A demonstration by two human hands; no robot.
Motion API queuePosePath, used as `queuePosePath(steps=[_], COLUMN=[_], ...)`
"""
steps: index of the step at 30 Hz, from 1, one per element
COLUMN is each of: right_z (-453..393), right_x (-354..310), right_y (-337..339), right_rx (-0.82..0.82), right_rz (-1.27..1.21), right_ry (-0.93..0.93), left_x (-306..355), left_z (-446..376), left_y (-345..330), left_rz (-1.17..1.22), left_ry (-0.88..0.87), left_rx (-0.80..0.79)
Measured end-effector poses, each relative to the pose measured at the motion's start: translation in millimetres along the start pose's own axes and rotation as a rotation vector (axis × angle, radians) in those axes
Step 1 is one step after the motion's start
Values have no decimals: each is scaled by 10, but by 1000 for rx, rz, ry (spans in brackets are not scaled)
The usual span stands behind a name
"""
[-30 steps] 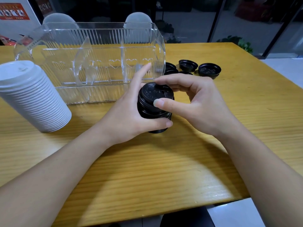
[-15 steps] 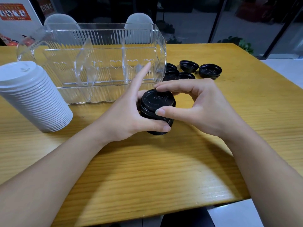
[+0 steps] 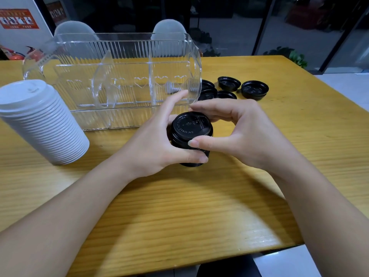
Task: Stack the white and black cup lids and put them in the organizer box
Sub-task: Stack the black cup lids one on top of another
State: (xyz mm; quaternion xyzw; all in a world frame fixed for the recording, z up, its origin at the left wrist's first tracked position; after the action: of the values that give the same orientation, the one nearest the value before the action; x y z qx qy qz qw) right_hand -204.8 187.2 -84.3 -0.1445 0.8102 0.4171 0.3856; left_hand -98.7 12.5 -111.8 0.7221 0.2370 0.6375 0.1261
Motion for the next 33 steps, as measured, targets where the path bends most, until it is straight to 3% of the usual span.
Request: queuePosePath(steps=[11,14,17,20,25,29,33], right_z=[-10,-44,-91,-197,-570,-744,-714], right_x=[4,155,386,533,504,640,779], right_y=[13,157,252,172,59,-8,1], right_rx=[-7,202,384,292,137,-3,39], right_rz=[-95,-115,161,452,790,820,710], right_ry=[-30,-67,-149,-244,-183,-196,-242], left_x=[38,26,39,51,27,9,-7], left_z=[18,14,10,5,8,-5,-10], left_y=[-59,-41,-45,-46,-45,-45,-50], left_rz=[-54,-30,-38,-24,-11,0,21], left_ry=[-70,-78,-78,-76,-64,-62,-66], left_rx=[-2,13,8,11,1,0,-6])
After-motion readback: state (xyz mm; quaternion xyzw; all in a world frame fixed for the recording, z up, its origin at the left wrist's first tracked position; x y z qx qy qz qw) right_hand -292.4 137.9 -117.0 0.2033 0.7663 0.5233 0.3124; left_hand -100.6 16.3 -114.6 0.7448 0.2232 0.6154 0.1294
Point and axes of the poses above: each hand's wrist, its own z-axis away from the middle knuckle, its own y-axis out of the back of the hand, x = y × z, the point moved 5 cm from there along -z, towards the middle knuckle, and after that the axes turned 2 degrees about -x, right-handed, at the moved point
